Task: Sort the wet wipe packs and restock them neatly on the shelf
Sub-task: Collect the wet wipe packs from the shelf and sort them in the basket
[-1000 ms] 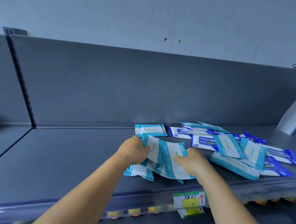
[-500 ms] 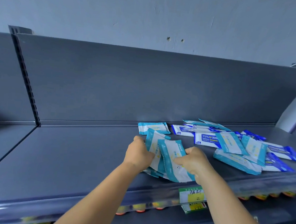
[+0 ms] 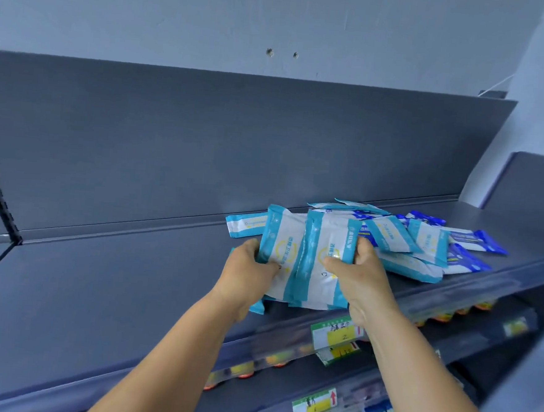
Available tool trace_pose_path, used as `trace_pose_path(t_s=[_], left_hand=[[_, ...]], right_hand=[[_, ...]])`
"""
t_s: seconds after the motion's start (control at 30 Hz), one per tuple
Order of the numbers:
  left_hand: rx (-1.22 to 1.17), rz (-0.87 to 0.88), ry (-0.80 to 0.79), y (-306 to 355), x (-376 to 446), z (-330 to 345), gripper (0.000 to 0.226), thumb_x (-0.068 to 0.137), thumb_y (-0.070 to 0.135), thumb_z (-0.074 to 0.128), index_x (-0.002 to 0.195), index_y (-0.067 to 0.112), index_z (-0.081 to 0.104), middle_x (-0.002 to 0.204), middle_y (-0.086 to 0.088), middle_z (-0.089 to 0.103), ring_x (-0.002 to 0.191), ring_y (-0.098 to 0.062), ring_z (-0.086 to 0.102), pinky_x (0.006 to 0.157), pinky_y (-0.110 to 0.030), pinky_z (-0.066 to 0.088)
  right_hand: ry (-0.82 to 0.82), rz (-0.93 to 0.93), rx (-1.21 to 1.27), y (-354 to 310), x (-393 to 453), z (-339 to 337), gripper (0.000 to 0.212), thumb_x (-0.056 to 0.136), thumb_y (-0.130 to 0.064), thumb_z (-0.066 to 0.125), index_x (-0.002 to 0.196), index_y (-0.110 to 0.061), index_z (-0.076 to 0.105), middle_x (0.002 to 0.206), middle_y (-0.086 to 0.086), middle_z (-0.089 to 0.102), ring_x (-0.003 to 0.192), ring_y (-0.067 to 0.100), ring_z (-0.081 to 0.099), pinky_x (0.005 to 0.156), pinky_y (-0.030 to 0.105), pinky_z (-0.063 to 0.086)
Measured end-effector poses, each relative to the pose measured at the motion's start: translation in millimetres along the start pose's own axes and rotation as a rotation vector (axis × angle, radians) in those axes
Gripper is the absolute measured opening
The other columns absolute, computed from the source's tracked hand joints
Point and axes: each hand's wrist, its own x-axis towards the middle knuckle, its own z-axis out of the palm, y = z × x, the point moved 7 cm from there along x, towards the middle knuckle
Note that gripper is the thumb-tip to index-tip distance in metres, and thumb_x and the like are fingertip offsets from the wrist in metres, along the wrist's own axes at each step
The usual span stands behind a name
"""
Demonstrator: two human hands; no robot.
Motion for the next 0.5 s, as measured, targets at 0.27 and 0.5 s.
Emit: trace_pose_path(t_s=[0.27, 0.5], left_hand=[[-0.099, 0.087, -0.235, 32, -19, 92, 0.037, 0.084, -0.009, 0.059, 0.092, 0.027, 0.059, 0.093, 0.008, 0.070, 0.089, -0.013, 0.067, 0.082, -0.035, 0.056], [-0.238, 0.023, -0.527, 50, -80, 218, 0.012, 0.091, 0.018, 0.063, 0.102, 0.014, 0.067, 0.096, -0.002, 0.075, 0.090, -0.021, 0.071, 0.081, -0.039, 0.058]], right_hand=[[0.219, -0.042, 0.054, -15, -25, -99, 0.034, 0.084, -0.005, 0.067, 0.112, -0.022, 0.057, 0.099, -0.003, 0.069, 0.090, 0.014, 0.067, 0.077, 0.034, 0.056], [0.475, -0.072, 0.008, -17, -80, -229, 0.022, 0.082, -0.004, 0.068, 0.097, -0.018, 0.065, 0.095, 0.003, 0.072, 0.082, 0.018, 0.068, 0.074, 0.034, 0.055]])
